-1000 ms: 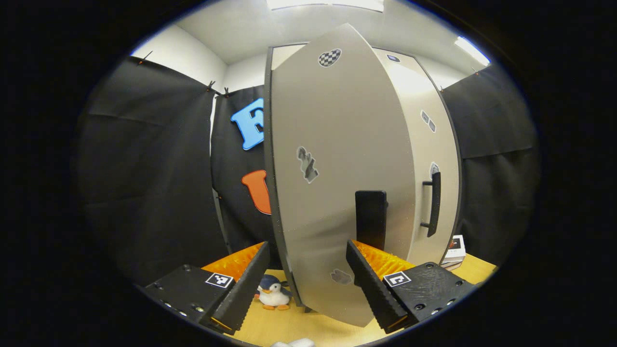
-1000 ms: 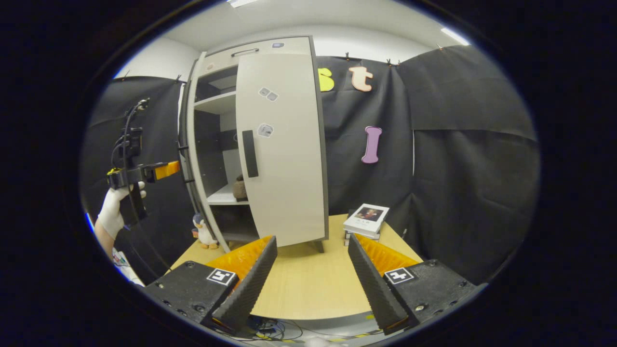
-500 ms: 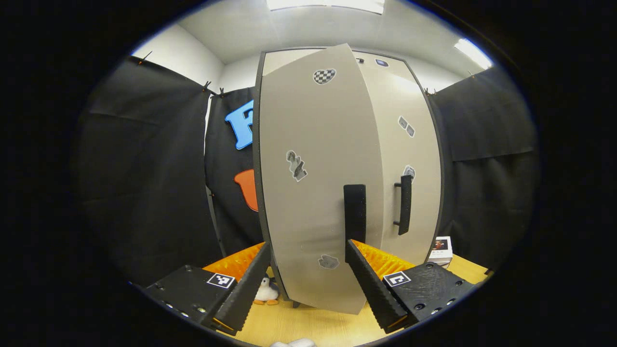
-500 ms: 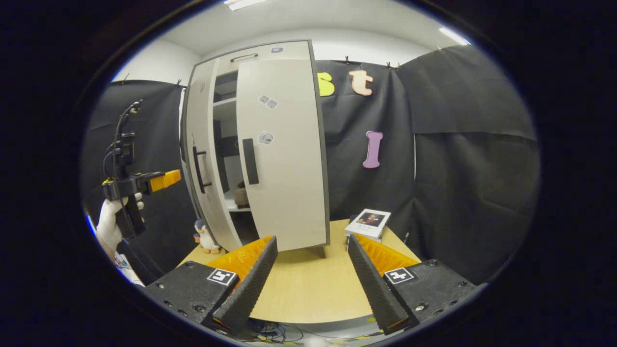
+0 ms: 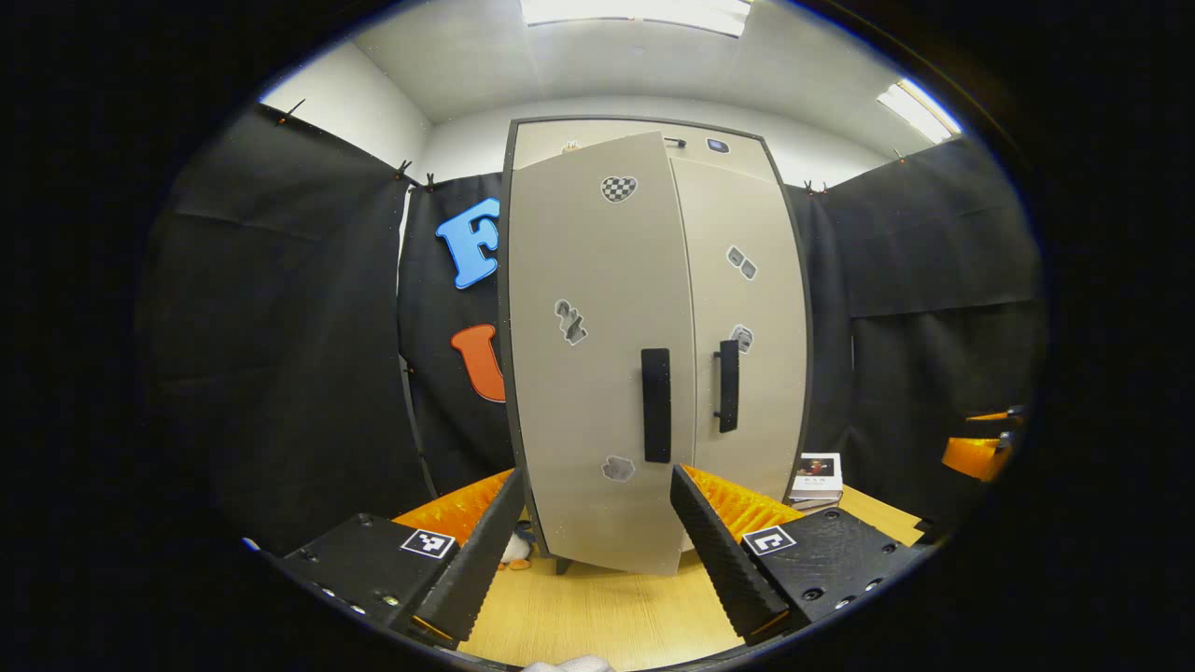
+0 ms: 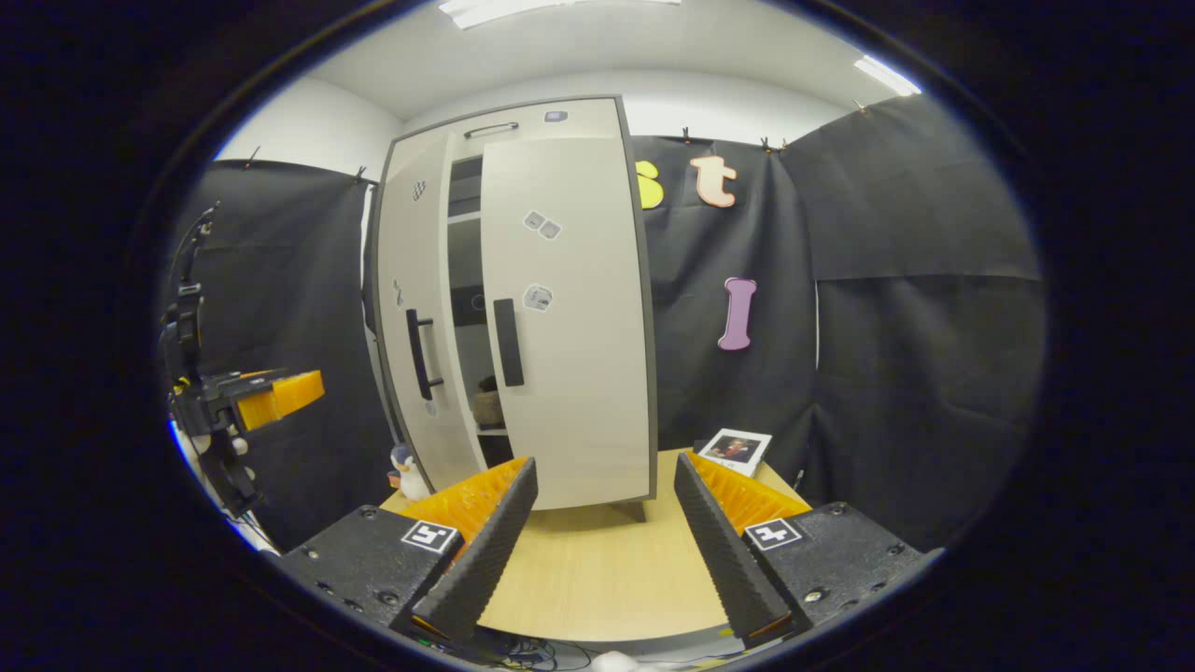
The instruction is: Grab one shoe with the right hand and put it into the shoe cabinet, grab the other shoe with the left hand and put it into the shoe cabinet; then close the right door with the right hand and the left door with the left hand.
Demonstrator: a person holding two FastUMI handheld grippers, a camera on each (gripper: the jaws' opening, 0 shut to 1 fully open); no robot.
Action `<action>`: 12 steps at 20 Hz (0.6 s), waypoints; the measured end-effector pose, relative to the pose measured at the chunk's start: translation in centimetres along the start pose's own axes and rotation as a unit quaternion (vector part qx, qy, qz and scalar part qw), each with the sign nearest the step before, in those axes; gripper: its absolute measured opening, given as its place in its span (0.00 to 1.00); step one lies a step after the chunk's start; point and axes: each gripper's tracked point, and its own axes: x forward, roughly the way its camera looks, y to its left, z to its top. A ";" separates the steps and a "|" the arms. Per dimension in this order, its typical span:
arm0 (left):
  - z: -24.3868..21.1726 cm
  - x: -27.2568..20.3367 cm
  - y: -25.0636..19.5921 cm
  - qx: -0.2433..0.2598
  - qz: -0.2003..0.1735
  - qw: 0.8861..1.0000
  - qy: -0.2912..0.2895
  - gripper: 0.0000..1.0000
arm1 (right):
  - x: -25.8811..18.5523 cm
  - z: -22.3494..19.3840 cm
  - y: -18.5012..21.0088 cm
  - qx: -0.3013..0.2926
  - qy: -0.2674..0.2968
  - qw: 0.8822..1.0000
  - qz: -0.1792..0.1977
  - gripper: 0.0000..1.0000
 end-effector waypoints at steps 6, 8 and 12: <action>-2.0 -3.9 1.8 0.006 0.028 0.999 0.014 0.96 | -0.2 0.6 0.4 -0.010 -0.014 1.000 0.001 0.97; -2.7 -4.5 2.2 0.012 0.036 0.999 0.020 0.95 | -0.4 0.5 0.1 -0.016 -0.014 1.000 -0.004 0.97; -3.3 -5.2 2.0 -0.005 0.034 0.999 0.029 0.96 | -0.5 0.0 -0.3 -0.018 -0.013 1.000 -0.013 0.97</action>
